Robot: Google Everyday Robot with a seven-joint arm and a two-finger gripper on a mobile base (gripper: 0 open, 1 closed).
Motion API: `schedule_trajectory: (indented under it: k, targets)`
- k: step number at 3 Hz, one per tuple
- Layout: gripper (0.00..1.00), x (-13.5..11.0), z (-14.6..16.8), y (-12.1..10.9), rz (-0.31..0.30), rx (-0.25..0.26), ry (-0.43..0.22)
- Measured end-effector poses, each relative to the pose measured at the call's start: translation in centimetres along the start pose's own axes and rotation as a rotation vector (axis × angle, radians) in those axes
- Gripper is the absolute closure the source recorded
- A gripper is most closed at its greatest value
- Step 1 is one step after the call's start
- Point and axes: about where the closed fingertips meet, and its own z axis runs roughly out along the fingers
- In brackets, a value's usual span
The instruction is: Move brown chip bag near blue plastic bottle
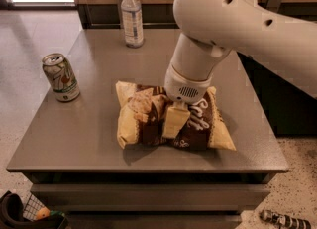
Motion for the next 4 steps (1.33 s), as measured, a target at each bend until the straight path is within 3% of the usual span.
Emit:
schedule_trajectory:
  k: [1,2,4]
  targets:
    - [1.00,1.7,-3.7,-5.3,0.063,0.112,0.032]
    - [1.00,3.2,-6.0,-9.8,0.119,0.187,0.047]
    - [1.00,6.6,-7.5,-18.9,0.202,0.339,0.085]
